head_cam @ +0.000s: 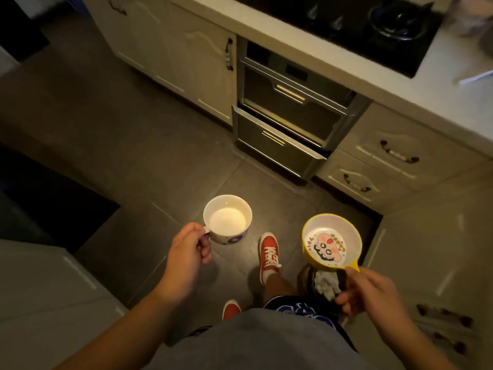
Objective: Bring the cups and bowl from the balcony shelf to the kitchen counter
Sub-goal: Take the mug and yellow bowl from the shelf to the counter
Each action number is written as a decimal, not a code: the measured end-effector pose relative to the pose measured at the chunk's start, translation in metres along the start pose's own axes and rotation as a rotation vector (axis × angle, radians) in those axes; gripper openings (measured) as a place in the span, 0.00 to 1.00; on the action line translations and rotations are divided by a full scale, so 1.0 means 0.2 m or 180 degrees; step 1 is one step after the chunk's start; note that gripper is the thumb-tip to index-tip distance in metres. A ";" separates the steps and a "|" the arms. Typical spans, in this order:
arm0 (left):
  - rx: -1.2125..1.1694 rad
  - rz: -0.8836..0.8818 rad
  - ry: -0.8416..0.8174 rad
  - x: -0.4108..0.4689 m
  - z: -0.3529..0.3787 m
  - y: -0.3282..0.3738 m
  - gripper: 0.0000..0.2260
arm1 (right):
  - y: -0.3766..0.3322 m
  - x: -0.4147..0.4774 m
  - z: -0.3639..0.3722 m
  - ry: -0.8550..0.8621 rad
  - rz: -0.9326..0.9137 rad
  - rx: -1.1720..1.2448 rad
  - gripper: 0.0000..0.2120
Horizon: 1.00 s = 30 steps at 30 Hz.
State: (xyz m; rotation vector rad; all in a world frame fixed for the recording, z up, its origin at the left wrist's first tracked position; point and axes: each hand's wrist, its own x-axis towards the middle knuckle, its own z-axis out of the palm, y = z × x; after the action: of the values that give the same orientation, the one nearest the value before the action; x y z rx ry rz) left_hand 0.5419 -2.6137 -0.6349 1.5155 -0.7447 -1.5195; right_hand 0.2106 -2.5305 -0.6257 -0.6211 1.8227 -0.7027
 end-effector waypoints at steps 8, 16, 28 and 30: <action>-0.0190 -0.0053 0.0584 0.54 0.15 0.33 0.11 | -0.60 0.77 0.09 -0.0733 -0.0091 -0.0275 0.13; -0.0346 0.0021 0.1548 0.74 -0.07 0.55 0.12 | -1.37 1.25 0.65 -0.1713 -0.0559 -0.0688 0.15; -0.0511 -0.0304 0.2316 1.33 -0.81 0.88 0.16 | -2.17 1.49 1.75 -0.2091 -0.0808 -0.0914 0.15; -0.0522 -0.0262 0.2245 1.45 -0.91 0.99 0.17 | -2.28 1.51 1.84 -0.1958 -0.0847 -0.0920 0.16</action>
State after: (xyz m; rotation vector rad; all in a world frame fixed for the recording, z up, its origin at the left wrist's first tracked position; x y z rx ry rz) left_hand 0.7768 -2.9322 -0.6202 1.8044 -0.1425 -0.9562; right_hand 0.4984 -3.1237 -0.5988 -1.1461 1.2813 -0.3559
